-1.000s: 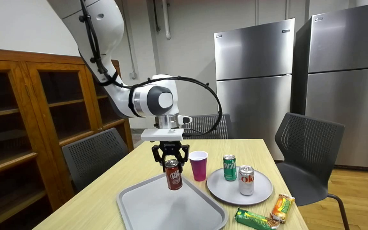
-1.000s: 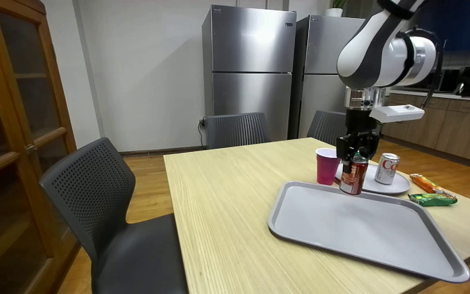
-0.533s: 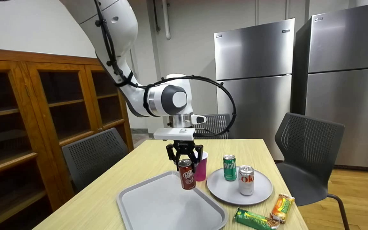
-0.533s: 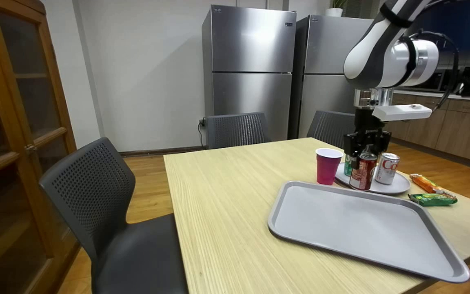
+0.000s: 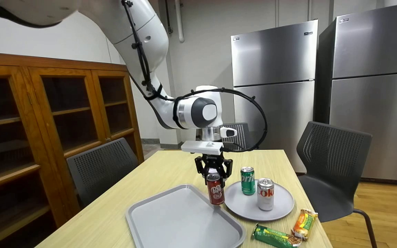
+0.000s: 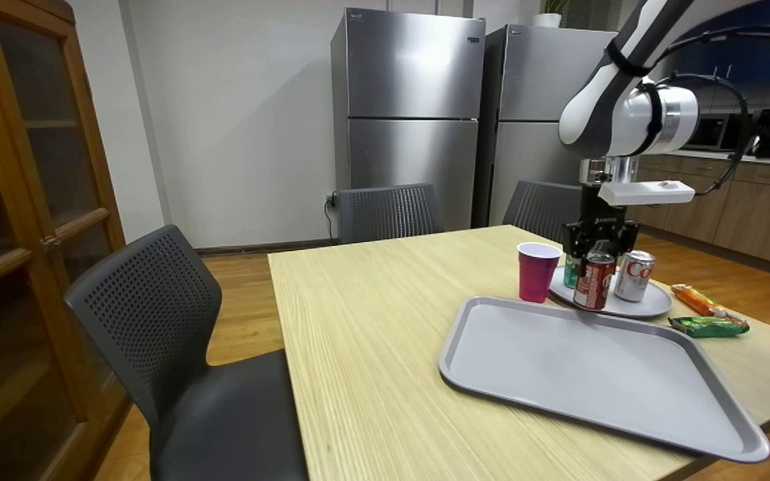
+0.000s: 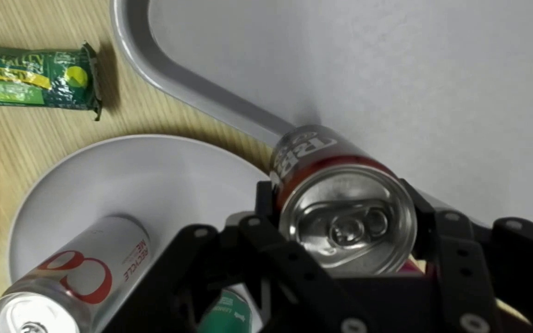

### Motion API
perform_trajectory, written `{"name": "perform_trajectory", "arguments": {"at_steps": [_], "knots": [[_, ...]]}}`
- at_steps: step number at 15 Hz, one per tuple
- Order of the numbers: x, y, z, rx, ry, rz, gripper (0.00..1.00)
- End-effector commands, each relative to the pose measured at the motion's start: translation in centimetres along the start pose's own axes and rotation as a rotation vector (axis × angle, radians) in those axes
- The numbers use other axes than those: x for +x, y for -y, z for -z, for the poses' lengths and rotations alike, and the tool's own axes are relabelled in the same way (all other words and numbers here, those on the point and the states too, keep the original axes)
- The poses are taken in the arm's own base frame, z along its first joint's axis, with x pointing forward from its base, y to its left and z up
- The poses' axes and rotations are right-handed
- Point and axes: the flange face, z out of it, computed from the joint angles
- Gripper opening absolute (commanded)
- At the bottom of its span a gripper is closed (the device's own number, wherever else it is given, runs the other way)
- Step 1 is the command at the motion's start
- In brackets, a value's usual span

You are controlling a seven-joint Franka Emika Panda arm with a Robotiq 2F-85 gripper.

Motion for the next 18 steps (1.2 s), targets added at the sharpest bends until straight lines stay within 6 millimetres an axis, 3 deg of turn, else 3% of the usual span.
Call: {"name": "perform_trajectory", "arguments": {"at_steps": [1, 11, 18], "knots": [[2.5, -1.4, 0.2, 0.020, 0.019, -0.071, 0.38], [5.6, -6.0, 0.3, 0.054, 0.041, -0.166, 0.38], [7.0, -7.5, -0.6, 0.063, 0.036, -0.196, 0.38]]}}
